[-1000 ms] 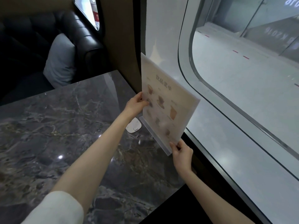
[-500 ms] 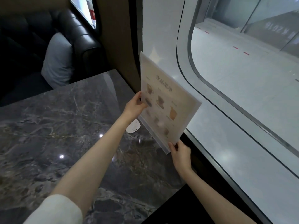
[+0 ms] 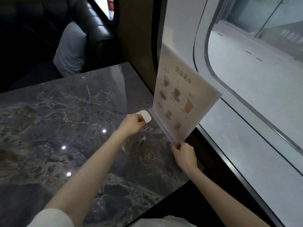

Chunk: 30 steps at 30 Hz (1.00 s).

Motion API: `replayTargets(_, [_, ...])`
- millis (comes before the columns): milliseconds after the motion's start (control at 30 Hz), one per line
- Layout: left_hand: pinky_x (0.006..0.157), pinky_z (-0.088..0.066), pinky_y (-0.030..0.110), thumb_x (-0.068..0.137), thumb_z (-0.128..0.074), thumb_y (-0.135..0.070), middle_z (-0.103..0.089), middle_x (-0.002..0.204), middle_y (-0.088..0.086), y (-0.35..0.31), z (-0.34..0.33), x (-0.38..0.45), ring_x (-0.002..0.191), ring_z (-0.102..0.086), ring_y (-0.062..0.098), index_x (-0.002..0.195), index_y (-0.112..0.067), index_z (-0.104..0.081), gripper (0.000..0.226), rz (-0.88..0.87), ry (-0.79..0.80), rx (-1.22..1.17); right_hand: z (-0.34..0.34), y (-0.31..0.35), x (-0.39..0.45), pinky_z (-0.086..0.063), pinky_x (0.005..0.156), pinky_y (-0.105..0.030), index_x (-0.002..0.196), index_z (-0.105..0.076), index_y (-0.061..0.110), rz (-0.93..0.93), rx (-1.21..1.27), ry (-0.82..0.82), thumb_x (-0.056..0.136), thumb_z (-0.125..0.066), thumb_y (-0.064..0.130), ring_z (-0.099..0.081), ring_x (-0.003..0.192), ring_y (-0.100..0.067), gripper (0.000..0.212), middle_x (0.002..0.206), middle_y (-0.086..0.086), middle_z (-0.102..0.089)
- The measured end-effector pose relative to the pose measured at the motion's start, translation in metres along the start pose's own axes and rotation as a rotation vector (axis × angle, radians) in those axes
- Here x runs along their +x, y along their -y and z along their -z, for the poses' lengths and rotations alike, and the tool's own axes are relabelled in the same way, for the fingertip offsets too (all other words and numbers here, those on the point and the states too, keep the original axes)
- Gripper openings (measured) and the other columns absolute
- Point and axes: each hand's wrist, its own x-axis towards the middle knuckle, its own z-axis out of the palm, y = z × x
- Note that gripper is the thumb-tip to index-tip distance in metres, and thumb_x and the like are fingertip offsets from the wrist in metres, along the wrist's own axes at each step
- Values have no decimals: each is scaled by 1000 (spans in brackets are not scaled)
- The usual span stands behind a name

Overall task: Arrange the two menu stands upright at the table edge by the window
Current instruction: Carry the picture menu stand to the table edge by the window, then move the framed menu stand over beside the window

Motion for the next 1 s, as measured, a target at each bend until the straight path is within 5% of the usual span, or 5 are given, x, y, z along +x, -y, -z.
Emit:
replayTargets(200, [77, -49, 37, 87, -48, -26, -70, 104, 15, 53, 26, -40, 99, -62, 34, 95, -12, -68, 25, 16, -108, 210, -24, 64, -7, -53, 73, -43, 76, -61, 7, 236, -153, 128, 87, -53, 31, -64, 83, -34, 28, 84, -17, -69])
replayTargets(400, [83, -47, 36, 88, -45, -32, -67, 111, 12, 99, 74, -79, 105, -60, 33, 99, -13, -65, 29, 74, -208, 309, -43, 169, -22, -45, 66, -36, 70, -55, 8, 548, -294, 152, 87, -54, 28, -63, 84, -33, 26, 81, -15, -68])
replayTargets(633, [85, -45, 37, 91, -46, -35, -61, 117, 8, 150, 137, -159, 109, -57, 28, 114, -11, -54, 34, 180, -376, 328, -84, 274, -76, -39, 67, -34, 92, -62, 16, 864, -409, 169, 87, -51, 35, -61, 94, -34, 22, 101, -11, -69])
replayTargets(1000, [82, -46, 30, 86, -46, -28, -68, 100, 12, 249, 213, -306, 92, -64, 26, 105, -4, -64, 35, 156, -1053, 382, -177, 360, -191, -43, 68, -33, 113, -55, 10, 1241, -129, 194, 91, -52, 26, -61, 97, -28, 27, 105, -8, -65])
